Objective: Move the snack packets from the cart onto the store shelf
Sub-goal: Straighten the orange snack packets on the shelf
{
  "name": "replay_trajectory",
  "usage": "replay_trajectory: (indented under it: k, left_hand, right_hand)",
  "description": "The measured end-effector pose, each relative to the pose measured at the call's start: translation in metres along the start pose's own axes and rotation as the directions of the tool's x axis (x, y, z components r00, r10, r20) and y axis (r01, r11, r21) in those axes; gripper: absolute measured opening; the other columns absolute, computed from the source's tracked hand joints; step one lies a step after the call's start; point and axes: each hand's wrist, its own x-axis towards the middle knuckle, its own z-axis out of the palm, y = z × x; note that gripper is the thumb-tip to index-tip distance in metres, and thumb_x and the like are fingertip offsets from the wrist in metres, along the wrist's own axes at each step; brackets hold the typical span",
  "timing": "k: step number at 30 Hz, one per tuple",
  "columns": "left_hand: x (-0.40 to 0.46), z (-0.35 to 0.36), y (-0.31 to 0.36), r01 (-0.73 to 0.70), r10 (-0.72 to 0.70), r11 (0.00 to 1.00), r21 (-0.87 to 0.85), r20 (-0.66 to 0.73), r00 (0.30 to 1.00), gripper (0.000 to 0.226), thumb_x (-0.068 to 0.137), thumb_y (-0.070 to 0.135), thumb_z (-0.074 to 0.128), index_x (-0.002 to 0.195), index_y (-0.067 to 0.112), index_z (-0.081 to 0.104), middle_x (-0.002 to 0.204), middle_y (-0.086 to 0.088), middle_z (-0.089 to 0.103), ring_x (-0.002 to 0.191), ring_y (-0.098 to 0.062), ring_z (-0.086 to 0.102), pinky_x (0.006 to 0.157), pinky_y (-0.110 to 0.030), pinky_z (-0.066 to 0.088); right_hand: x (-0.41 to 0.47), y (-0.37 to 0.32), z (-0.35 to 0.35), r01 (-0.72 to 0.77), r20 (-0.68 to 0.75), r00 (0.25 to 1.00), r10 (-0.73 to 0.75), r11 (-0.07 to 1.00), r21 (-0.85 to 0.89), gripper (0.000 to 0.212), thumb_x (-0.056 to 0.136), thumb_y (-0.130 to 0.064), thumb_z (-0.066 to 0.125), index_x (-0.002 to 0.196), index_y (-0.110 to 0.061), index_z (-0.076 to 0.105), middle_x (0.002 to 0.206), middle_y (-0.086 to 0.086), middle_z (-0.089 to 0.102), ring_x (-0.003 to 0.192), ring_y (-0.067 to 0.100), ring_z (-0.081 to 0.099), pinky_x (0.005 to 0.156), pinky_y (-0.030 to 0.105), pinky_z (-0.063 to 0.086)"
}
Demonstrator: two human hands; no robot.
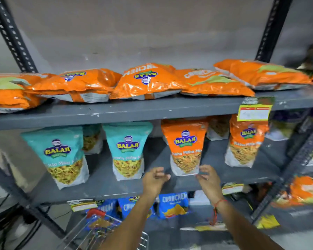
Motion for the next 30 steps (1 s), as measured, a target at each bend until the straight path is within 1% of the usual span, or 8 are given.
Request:
replay_trajectory:
  k: [7,9,11,14,18,21,26,30]
  left_hand:
    - [0.040,0.065,-0.044,0.125,-0.126,0.992,0.032,0.014,0.992,0.047,0.075,0.011,0.076,0.119,0.015,0.059,0.109,-0.010,0.068,0.103,-0.027,0.065,0.092,-0.037,0.055]
    - [0.051,0.076,-0.049,0.147,-0.146,0.986,0.073,-0.028,0.989,0.060,0.078,0.027,0.074,0.132,0.018,0.049,0.119,-0.009,0.064,0.112,-0.032,0.062,0.096,-0.048,0.052]
    - [0.057,0.084,-0.050,0.128,-0.125,0.990,0.065,-0.055,0.991,0.051,0.079,0.039,0.070,0.126,0.031,0.051,0.113,0.001,0.064,0.112,-0.026,0.063,0.094,-0.049,0.053]
    - [0.063,0.094,-0.050,0.117,-0.112,0.991,0.057,-0.094,0.989,0.037,0.082,0.038,0.067,0.117,0.042,0.053,0.113,0.002,0.068,0.109,-0.018,0.065,0.094,-0.048,0.053]
    - [0.066,0.101,-0.049,0.123,-0.124,0.992,-0.023,-0.098,0.987,0.044,0.084,0.038,0.066,0.126,0.031,0.054,0.118,0.002,0.067,0.107,-0.014,0.064,0.098,-0.045,0.053]
    - [0.067,0.098,-0.047,0.128,-0.131,0.991,-0.043,-0.093,0.987,0.044,0.084,0.035,0.066,0.126,0.027,0.054,0.114,0.005,0.064,0.109,-0.019,0.063,0.097,-0.050,0.052]
    - [0.045,0.097,-0.038,0.055,-0.031,0.996,0.076,-0.286,0.958,0.017,0.081,0.031,0.070,0.096,0.032,0.061,0.090,0.004,0.071,0.088,-0.017,0.068,0.082,-0.037,0.056]
    - [0.030,0.118,-0.018,-0.089,0.115,0.983,0.161,-0.156,0.981,0.018,0.080,0.025,0.071,0.074,0.039,0.061,0.075,0.013,0.071,0.074,-0.006,0.066,0.067,-0.024,0.050]
  right_hand:
    - [0.070,0.053,-0.021,-0.129,0.211,0.964,0.161,0.979,-0.158,0.074,0.080,-0.004,0.070,0.143,-0.009,0.032,0.139,0.014,0.044,0.114,0.035,0.056,0.096,0.046,0.048]
    - [0.091,0.062,-0.016,-0.097,0.265,0.955,0.134,0.984,-0.150,0.082,0.077,-0.004,0.073,0.144,-0.023,0.030,0.131,-0.001,0.049,0.110,0.025,0.060,0.087,0.033,0.052]
    - [0.108,0.066,-0.013,-0.037,0.354,0.931,0.092,0.986,-0.161,0.075,0.073,-0.006,0.076,0.125,-0.047,0.041,0.117,-0.014,0.058,0.100,-0.002,0.063,0.077,0.011,0.051]
    - [0.124,0.072,-0.011,0.017,0.397,0.914,0.078,0.973,-0.231,0.054,0.070,-0.013,0.078,0.101,-0.046,0.048,0.106,-0.015,0.064,0.094,-0.016,0.060,0.066,-0.001,0.046]
    - [0.131,0.074,-0.013,0.041,0.391,0.919,0.051,0.974,-0.223,0.048,0.069,-0.017,0.078,0.105,-0.032,0.050,0.109,-0.009,0.067,0.099,0.006,0.064,0.065,0.003,0.048]
    - [0.131,0.073,-0.012,0.042,0.390,0.920,0.038,0.980,-0.195,0.058,0.069,-0.017,0.079,0.114,-0.032,0.047,0.113,-0.008,0.064,0.100,0.005,0.062,0.066,0.003,0.048]
    - [0.102,0.069,-0.032,0.003,0.319,0.946,0.058,0.983,-0.185,0.092,0.069,-0.018,0.082,0.144,-0.021,0.029,0.128,-0.004,0.045,0.110,0.018,0.054,0.087,0.029,0.047]
    - [0.077,0.064,-0.075,-0.017,0.201,0.978,0.051,0.986,-0.167,0.086,0.073,-0.021,0.079,0.144,-0.022,0.031,0.136,0.002,0.045,0.111,0.020,0.052,0.091,0.035,0.048]
